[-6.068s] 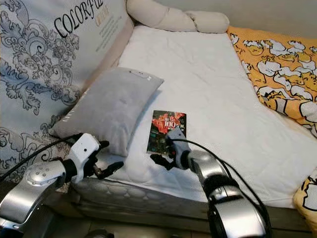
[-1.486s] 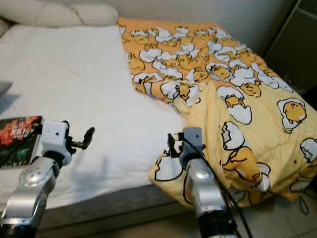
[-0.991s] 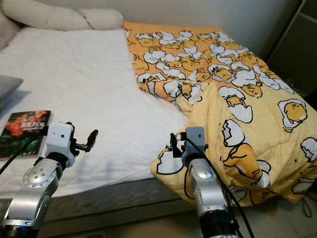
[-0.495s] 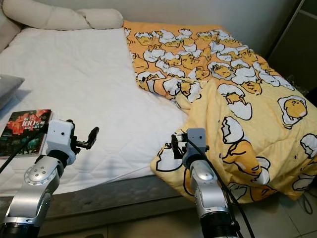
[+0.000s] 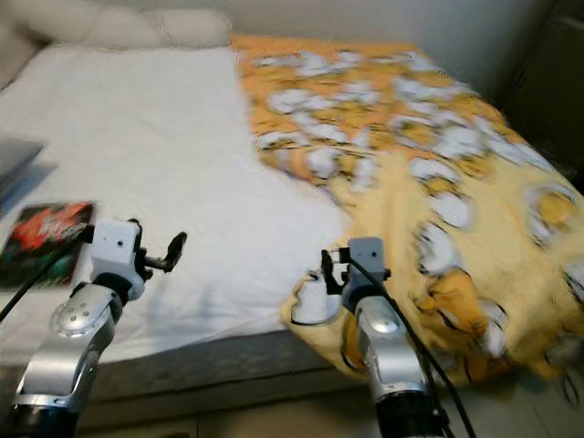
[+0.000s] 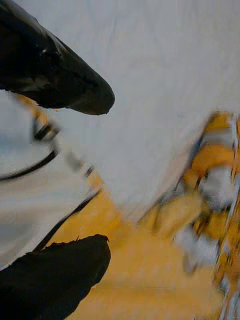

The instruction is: Clean up the room

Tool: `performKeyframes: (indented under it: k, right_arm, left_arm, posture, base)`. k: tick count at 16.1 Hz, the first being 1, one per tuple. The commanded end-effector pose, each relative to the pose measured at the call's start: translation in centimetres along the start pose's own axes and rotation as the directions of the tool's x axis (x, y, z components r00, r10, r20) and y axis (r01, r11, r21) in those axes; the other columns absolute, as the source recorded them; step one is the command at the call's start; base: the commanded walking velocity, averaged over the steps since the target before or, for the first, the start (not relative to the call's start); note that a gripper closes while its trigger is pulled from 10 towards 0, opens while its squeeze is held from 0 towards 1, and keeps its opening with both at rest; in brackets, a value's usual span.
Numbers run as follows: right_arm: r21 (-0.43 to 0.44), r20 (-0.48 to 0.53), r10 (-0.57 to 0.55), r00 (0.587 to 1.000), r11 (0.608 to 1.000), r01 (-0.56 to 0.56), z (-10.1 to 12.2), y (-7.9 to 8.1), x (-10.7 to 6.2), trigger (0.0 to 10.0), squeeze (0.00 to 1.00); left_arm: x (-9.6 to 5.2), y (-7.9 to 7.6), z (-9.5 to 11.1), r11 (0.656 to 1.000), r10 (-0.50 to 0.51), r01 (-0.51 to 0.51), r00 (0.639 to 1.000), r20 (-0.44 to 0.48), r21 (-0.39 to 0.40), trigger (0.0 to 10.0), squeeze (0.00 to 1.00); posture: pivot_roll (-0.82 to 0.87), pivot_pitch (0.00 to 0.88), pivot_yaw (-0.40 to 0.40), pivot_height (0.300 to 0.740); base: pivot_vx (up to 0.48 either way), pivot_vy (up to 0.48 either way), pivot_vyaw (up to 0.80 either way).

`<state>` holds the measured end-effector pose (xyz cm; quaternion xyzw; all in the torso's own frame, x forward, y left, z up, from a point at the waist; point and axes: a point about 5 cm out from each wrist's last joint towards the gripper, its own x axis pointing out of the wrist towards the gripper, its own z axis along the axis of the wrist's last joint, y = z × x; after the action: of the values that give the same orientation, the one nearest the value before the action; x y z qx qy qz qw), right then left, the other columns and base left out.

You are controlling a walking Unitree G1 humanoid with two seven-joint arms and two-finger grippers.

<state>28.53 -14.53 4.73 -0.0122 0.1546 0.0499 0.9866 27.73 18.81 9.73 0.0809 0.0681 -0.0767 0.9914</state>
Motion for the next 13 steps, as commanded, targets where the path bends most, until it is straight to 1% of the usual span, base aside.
performKeyframes:
  k: [1, 8, 9, 10, 11, 12, 13]
  right_arm:
    - [0.036, 0.020, 0.005, 1.000, 0.999, -0.006, 0.70, 0.38, 0.35, 10.0, 0.00]
    - [0.025, 0.020, 0.014, 1.000, 1.000, -0.015, 0.72, 0.42, 0.38, 10.0, 0.00]
    - [-0.019, 0.016, 0.033, 0.999, 0.999, -0.033, 0.70, 0.54, 0.37, 10.0, 0.00]
    - [-0.044, 0.014, 0.042, 0.999, 0.998, -0.042, 0.66, 0.70, 0.33, 10.0, 0.00]
    - [-0.045, 0.015, 0.042, 0.999, 0.998, -0.042, 0.66, 0.72, 0.31, 10.0, 0.00]
    - [0.018, 0.010, 0.012, 1.000, 1.000, -0.013, 0.51, 0.50, 0.30, 10.0, 0.00]
    - [0.028, 0.006, 0.004, 1.000, 1.000, -0.004, 0.46, 0.38, 0.32, 10.0, 0.00]
  left_arm:
    - [-0.19, 0.26, -0.16, 1.000, 0.006, -0.006, 1.000, -0.005, -0.003, 10.0, 0.00]
    - [-0.22, 0.24, -0.23, 1.000, 0.003, -0.003, 1.000, -0.007, -0.004, 10.0, 0.00]
    - [-0.19, 0.21, -0.20, 1.000, 0.001, -0.001, 1.000, -0.007, -0.004, 10.0, 0.00]
    - [-0.13, 0.17, -0.19, 1.000, -0.002, 0.002, 1.000, -0.007, -0.004, 10.0, 0.00]
    - [-0.10, 0.15, -0.18, 1.000, -0.003, 0.003, 1.000, -0.007, -0.004, 10.0, 0.00]
    - [-0.05, 0.12, -0.15, 1.000, -0.007, 0.007, 1.000, -0.007, -0.004, 10.0, 0.00]
    - [-0.03, 0.11, -0.14, 1.000, -0.008, 0.008, 1.000, -0.007, -0.004, 10.0, 0.00]
  posture:
    - [0.05, 0.000, -0.075, 0.740]
    - [0.05, 0.000, -0.074, 0.740]
    - [0.05, 0.000, -0.070, 0.740]
    - [0.04, 0.000, -0.068, 0.740]
    - [0.04, 0.000, -0.066, 0.740]
    - [0.04, 0.000, -0.064, 0.740]
    - [0.04, 0.000, -0.064, 0.740]
  base:
    - [0.259, 0.000, 0.00]
    - [0.264, 0.000, 0.00]
    - [0.266, 0.000, 0.73]
    - [0.266, 0.000, 0.80]
    - [0.266, 0.000, 0.80]
    - [0.270, 0.000, 0.00]
    - [0.266, 0.000, 0.00]
